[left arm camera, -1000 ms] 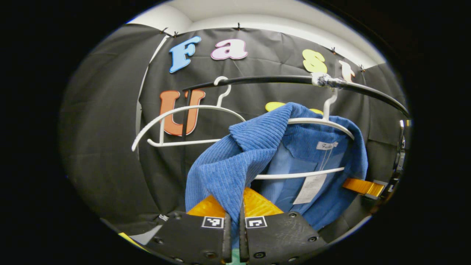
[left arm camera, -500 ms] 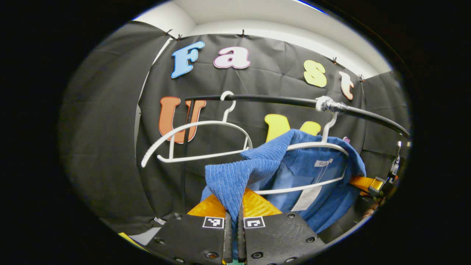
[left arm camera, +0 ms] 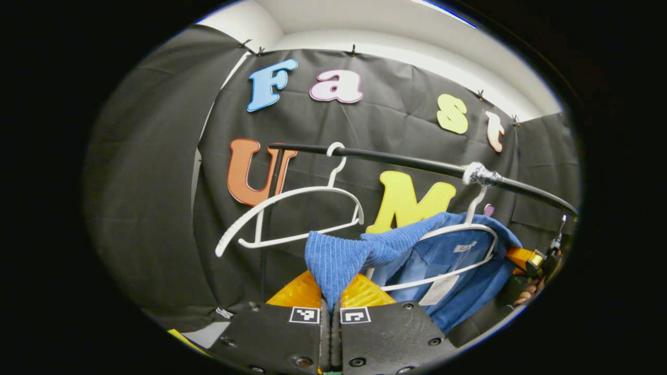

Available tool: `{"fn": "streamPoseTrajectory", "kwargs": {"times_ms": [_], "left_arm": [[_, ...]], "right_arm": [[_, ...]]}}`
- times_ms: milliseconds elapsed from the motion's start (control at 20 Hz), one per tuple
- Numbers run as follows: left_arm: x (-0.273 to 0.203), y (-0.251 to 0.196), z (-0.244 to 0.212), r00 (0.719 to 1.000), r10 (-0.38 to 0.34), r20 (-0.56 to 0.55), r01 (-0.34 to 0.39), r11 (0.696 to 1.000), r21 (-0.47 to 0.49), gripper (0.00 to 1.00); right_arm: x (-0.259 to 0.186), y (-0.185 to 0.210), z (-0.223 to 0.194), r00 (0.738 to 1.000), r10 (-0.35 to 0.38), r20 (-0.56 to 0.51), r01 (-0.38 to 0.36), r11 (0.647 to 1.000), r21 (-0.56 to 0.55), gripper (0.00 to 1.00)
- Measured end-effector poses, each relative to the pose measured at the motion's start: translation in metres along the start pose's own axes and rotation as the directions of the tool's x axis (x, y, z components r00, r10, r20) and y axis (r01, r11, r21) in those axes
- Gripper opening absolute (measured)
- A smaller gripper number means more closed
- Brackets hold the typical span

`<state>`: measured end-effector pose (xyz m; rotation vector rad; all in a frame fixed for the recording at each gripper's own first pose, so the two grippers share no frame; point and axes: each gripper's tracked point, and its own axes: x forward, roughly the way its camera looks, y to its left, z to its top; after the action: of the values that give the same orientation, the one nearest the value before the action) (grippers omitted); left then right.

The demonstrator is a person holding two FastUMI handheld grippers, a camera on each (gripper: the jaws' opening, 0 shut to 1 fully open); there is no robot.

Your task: Grasp the clothes on the hanger with both hands and then place them into the laundry hamper below.

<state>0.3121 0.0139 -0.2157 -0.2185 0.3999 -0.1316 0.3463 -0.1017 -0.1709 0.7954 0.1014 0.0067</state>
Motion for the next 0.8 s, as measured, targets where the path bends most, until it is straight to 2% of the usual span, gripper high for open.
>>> {"fn": "streamPoseTrajectory", "kwargs": {"times_ms": [50, 100, 400, 600, 800], "left_arm": [[-0.001, 0.003, 0.003, 1.000, 0.003, 0.004, -0.003, 1.000, 0.005, 0.06], [-0.001, 0.005, 0.005, 1.000, 0.003, 0.006, -0.003, 1.000, 0.007, 0.01], [-0.002, 0.009, 0.016, 1.000, -0.010, -0.004, 0.010, 1.000, -0.028, 0.01], [0.002, 0.010, 0.024, 1.000, -0.019, -0.002, 0.019, 1.000, 0.001, 0.01], [0.005, 0.012, 0.035, 0.999, -0.037, -0.004, 0.037, 0.999, -0.010, 0.01]], "right_arm": [[0.000, -0.001, 0.001, 1.000, 0.000, -0.001, 0.000, 1.000, 0.000, 0.07], [0.000, -0.001, 0.001, 1.000, 0.002, -0.007, -0.002, 1.000, 0.000, 0.07], [0.007, 0.009, 0.015, 0.996, 0.090, -0.026, -0.088, 0.993, 0.077, 0.07], [0.015, 0.011, 0.023, 0.988, 0.147, -0.041, -0.140, 0.981, 0.133, 0.07], [0.026, 0.013, 0.028, 0.982, 0.169, -0.083, -0.163, 0.984, 0.076, 0.07]]}}
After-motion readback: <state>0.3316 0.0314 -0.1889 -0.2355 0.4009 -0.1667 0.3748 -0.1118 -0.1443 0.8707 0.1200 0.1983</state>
